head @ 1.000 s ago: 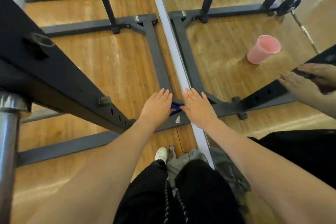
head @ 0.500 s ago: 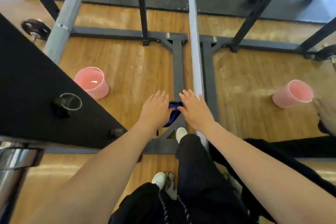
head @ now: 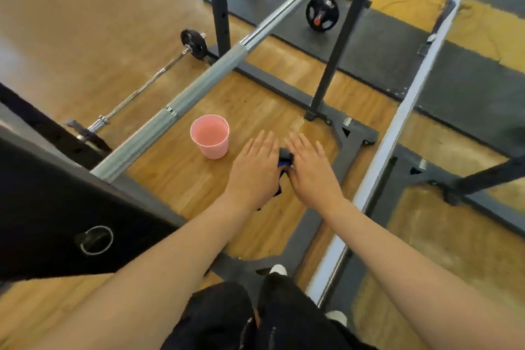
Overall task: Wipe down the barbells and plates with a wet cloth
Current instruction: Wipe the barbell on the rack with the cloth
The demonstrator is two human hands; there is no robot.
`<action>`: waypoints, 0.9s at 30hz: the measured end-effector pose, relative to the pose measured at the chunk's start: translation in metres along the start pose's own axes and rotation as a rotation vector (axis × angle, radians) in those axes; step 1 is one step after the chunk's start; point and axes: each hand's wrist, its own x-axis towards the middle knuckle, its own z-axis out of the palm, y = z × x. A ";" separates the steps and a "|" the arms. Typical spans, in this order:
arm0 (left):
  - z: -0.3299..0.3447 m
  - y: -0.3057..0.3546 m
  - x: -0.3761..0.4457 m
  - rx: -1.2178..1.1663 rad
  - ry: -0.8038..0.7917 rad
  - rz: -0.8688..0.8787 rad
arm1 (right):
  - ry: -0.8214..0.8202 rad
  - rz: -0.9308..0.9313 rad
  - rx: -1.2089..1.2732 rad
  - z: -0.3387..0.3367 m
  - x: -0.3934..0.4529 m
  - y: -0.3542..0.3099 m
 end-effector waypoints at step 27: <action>-0.082 -0.101 -0.018 -0.050 0.281 -0.685 | 0.050 -0.517 0.626 -0.043 0.117 -0.135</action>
